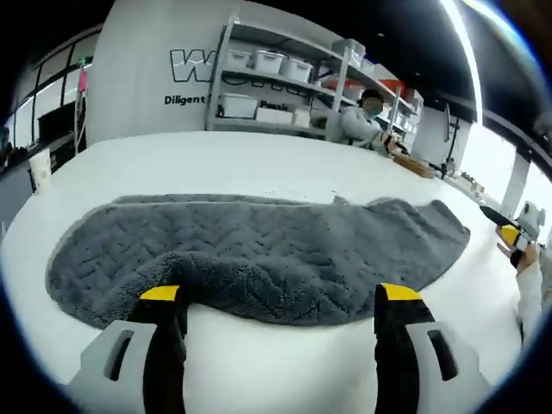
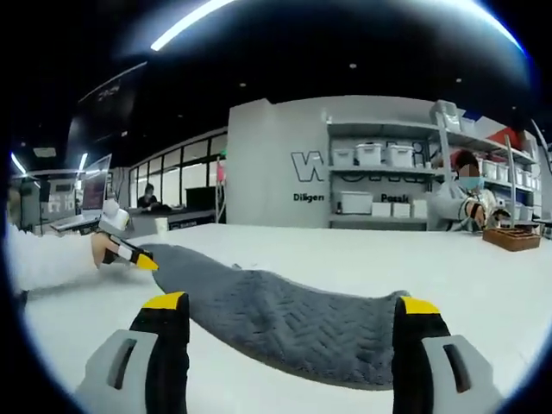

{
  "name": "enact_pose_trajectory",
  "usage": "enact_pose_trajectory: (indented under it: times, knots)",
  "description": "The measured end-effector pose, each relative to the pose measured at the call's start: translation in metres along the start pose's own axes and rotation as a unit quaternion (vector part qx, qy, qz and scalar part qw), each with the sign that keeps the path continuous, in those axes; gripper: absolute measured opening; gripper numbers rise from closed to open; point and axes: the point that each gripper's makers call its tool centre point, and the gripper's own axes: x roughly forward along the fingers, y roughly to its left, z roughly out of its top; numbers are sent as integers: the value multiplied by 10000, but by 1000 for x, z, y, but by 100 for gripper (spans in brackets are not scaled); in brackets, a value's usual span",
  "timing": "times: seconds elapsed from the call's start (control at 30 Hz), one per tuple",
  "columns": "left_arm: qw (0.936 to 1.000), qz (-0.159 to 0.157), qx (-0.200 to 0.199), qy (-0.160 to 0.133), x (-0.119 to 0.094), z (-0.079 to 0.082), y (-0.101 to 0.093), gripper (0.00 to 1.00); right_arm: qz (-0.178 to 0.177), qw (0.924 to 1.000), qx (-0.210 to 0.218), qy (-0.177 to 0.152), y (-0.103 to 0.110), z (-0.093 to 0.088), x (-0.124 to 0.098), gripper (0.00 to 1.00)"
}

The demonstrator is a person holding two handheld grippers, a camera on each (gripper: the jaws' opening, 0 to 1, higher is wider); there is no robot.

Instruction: Open the folded towel by lifting each exposed corner and separating the folded layers until the towel lies flat within the target outline without major curled edges

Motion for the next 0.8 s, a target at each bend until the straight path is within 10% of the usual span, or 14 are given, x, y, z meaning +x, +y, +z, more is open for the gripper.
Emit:
enact_pose_trajectory:
  times: [0.5, 0.8]
  knots:
    - [9967, 220, 680, 378, 84, 61, 25, 92, -14, 9999, 51, 104, -1, -7, 3, 98]
    - [9990, 185, 219, 329, 135, 91, 41, 91, -72, 9999, 77, 82, -5, -6, 2, 98]
